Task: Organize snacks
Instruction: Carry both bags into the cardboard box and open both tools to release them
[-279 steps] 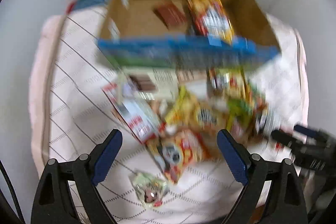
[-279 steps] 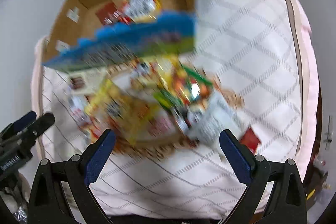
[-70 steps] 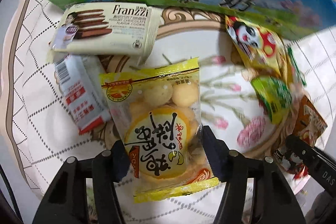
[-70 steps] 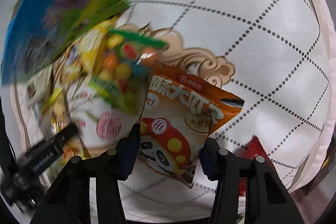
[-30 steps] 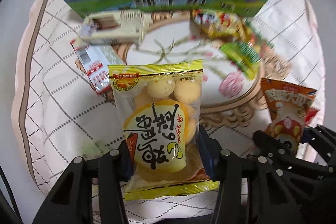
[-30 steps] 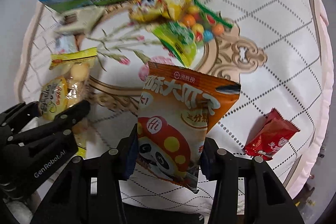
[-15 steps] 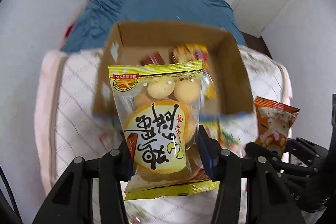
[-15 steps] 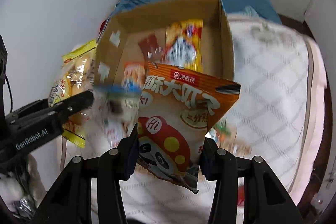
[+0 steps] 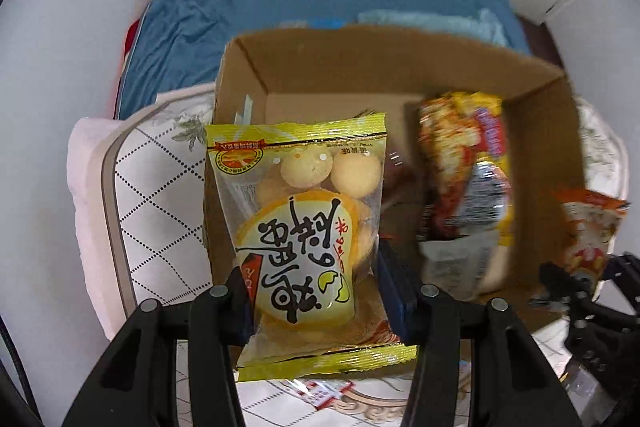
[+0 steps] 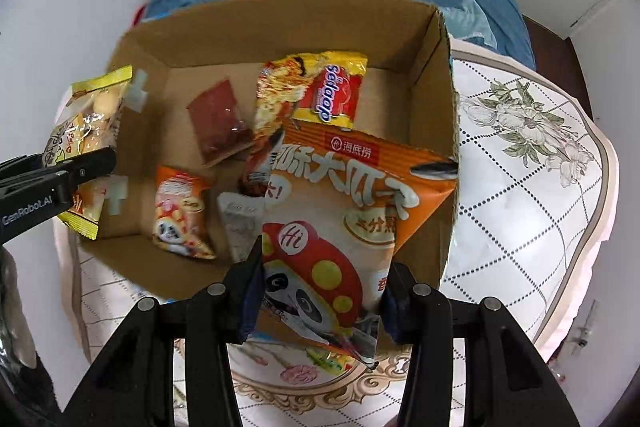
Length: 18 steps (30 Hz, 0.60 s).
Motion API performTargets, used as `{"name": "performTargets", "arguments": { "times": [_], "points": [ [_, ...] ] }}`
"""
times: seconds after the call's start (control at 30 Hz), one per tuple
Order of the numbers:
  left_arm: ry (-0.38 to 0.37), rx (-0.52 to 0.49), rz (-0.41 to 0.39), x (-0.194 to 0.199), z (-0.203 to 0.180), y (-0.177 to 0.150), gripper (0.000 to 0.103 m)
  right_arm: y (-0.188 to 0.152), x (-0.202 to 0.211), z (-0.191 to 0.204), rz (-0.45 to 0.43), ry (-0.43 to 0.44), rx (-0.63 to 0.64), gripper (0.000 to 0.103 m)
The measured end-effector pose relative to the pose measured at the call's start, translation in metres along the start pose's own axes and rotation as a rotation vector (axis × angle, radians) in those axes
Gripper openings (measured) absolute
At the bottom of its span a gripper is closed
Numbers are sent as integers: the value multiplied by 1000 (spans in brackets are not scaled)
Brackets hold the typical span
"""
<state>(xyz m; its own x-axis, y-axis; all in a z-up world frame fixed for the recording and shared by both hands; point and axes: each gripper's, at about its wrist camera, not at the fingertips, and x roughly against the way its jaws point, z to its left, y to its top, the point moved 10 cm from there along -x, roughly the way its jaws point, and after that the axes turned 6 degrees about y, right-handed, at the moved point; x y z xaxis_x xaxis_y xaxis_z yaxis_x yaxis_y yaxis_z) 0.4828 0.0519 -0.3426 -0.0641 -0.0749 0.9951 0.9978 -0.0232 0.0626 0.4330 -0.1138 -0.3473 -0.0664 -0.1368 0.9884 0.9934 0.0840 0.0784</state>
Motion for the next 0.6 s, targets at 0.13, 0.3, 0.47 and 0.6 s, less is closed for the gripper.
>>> {"name": "performTargets", "arguments": {
  "times": [0.13, 0.3, 0.47, 0.6],
  "points": [
    [14, 4, 91, -32, 7, -7, 48, 4, -21, -7, 54, -3, -12, 52],
    [-9, 30, 169, -56, 10, -20, 84, -2, -40, -9, 125, -3, -18, 96],
    [-30, 43, 131, -49, 8, -23, 91, -3, -40, -5, 116, -6, -14, 96],
    [-54, 54, 86, -34, 5, -25, 92, -2, -33, -5, 84, -2, -23, 98]
  ]
}}
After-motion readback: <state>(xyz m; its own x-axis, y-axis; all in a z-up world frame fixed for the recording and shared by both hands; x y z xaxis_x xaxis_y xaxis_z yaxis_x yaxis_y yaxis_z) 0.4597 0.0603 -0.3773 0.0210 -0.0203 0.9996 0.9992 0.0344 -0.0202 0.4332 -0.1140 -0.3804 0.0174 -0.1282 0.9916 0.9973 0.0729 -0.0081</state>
